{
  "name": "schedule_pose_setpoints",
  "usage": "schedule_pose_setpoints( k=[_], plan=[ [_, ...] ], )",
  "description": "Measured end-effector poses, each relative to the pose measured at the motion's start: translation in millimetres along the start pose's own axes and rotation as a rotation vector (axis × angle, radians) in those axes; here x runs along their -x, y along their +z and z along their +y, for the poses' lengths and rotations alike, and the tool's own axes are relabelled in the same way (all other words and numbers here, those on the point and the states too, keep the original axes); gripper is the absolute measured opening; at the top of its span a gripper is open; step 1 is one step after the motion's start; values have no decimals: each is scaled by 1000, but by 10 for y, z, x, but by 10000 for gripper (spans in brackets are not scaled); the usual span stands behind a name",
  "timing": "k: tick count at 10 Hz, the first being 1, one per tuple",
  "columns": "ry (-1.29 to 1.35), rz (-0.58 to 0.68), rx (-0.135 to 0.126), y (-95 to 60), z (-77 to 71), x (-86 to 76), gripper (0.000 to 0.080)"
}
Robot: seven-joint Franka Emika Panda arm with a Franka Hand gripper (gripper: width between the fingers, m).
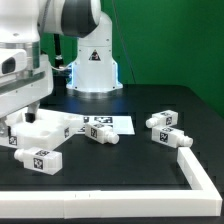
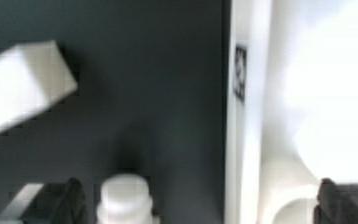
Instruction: Assemble one leg
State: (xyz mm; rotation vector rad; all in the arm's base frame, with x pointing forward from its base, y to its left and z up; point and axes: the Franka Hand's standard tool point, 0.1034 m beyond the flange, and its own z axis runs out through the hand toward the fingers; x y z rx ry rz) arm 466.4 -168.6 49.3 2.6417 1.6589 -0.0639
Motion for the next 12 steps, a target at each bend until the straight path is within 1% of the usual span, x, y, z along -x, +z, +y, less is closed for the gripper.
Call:
schedule_pose_setpoints(
  k=[3, 4, 5, 6, 7, 8, 9, 10, 11, 12],
  plan=[
    [-3, -2, -4, 21, -13, -4, 648],
    [-27, 1, 17, 112, -60, 39, 648],
    [-28, 3, 28, 245, -201, 116, 648],
    [-26, 4, 28, 347, -311, 190, 648],
    [-28, 3, 18, 399, -332, 262, 648],
    [-23, 3, 15, 425, -311, 331, 648],
    [-17, 4, 15, 430, -301, 348, 648],
    [-18, 4, 14, 432, -307, 342, 522],
    [-17, 3, 14, 433, -308, 344, 372],
    [-17, 3, 14, 433, -307, 345, 202]
  ],
)
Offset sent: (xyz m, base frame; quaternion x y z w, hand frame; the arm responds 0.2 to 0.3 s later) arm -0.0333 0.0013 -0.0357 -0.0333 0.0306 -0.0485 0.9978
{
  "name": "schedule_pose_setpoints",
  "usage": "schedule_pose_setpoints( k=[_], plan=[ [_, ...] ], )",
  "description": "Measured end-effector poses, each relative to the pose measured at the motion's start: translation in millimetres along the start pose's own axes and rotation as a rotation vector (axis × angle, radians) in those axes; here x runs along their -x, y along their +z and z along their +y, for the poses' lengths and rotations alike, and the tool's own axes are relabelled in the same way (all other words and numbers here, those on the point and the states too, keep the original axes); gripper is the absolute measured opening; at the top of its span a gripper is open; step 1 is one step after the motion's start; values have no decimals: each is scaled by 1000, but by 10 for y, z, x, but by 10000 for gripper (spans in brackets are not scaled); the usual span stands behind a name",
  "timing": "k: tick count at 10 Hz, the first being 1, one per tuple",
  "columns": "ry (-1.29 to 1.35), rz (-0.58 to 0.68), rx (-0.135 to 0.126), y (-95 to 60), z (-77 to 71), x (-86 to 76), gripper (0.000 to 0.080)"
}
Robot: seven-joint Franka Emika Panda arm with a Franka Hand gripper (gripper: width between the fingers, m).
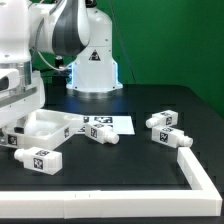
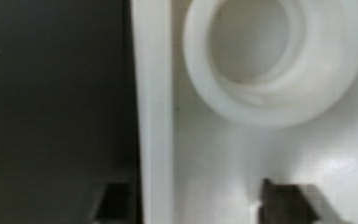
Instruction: Assemble one leg
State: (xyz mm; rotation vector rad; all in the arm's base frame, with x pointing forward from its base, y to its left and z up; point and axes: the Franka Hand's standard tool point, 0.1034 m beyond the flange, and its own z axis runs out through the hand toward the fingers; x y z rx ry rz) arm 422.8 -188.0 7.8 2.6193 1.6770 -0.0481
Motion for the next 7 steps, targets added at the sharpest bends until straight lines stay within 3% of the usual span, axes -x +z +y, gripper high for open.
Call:
schedule_pose_setpoints(
  k=[1, 2, 3, 5, 6, 7],
  plan=[
    [0, 0, 0, 0, 0, 0, 202],
    [0, 0, 0, 0, 0, 0, 68],
    [1, 0, 1, -10, 4, 4, 52],
    [129, -3, -23, -273, 14, -43, 52],
    [171, -3, -24, -406, 27, -124, 52],
    [258, -10, -45, -531, 27, -238, 52]
  ],
)
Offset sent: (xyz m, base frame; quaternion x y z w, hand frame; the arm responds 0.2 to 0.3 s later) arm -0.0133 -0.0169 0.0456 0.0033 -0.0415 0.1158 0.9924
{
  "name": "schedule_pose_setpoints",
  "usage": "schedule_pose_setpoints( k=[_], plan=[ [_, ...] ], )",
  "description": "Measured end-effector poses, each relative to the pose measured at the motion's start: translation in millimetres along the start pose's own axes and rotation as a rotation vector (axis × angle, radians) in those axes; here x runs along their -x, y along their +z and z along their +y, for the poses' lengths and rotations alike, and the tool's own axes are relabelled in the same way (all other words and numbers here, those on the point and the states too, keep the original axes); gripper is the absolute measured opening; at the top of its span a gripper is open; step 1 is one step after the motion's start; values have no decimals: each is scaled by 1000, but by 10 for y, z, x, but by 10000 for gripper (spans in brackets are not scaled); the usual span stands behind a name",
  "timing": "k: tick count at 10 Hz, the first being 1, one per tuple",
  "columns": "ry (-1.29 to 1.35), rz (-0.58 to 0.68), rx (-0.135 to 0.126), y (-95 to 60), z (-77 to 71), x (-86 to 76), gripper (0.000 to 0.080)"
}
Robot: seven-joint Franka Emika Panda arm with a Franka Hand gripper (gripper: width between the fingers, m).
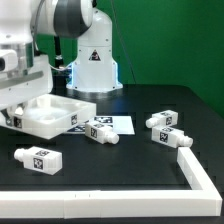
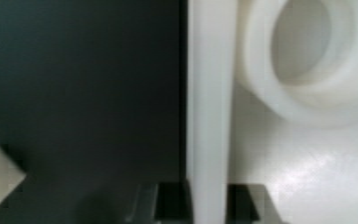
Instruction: Assemble one leg
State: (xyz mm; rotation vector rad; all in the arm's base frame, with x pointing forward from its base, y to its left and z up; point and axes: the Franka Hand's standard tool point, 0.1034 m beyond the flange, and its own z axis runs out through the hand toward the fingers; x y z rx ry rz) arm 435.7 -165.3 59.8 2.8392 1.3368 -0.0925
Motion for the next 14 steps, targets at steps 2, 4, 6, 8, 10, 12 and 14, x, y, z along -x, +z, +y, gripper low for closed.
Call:
schedule_pose_setpoints(
  k=[2, 4, 6, 8, 10, 12, 14],
  plan=[
    [215, -16, -13, -266, 127, -388, 52],
    [312, -15, 20, -260, 368, -1003, 52],
    [477, -11, 52, -89, 451, -1613, 52],
    [505, -10, 68, 91, 569, -1909, 52],
    [505, -10, 68, 91, 569, -1909, 54],
    [505, -10, 68, 91, 569, -1909, 54],
    [505, -10, 68, 91, 569, -1909, 54]
  ],
)
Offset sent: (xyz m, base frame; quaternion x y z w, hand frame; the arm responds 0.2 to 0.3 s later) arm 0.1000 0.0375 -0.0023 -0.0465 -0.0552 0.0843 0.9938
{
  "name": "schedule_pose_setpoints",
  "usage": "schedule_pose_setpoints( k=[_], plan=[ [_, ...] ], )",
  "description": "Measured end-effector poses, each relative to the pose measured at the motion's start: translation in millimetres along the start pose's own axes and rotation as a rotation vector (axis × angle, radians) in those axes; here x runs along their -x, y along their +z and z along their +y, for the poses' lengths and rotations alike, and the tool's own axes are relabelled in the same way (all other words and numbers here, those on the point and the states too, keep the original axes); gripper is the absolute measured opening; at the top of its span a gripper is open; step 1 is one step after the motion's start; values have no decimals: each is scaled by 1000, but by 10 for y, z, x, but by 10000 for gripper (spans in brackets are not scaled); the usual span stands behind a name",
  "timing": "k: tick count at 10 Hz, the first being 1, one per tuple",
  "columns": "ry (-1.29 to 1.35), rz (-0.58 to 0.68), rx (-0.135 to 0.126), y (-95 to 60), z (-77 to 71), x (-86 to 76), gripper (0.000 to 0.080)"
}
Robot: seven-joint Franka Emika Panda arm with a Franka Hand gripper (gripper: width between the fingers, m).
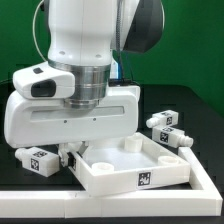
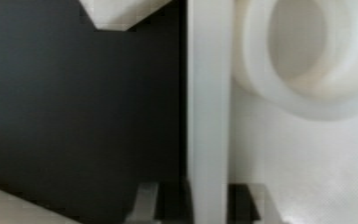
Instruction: Assemble one leg
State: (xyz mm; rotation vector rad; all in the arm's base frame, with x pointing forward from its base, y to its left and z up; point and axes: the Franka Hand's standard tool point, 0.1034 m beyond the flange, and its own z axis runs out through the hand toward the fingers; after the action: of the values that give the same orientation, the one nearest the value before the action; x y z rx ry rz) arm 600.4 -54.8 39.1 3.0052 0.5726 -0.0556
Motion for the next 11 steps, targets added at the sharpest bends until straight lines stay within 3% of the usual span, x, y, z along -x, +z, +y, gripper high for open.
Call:
schedule_pose_setpoints(
  k=[5, 6, 8, 11],
  plan=[
    [5, 1, 0, 0, 2, -2, 54],
    [93, -1, -15, -1, -39, 40, 54],
    [241, -1, -70, 49, -122, 93, 54],
    [269, -6, -71, 38, -355, -1, 54]
  ],
)
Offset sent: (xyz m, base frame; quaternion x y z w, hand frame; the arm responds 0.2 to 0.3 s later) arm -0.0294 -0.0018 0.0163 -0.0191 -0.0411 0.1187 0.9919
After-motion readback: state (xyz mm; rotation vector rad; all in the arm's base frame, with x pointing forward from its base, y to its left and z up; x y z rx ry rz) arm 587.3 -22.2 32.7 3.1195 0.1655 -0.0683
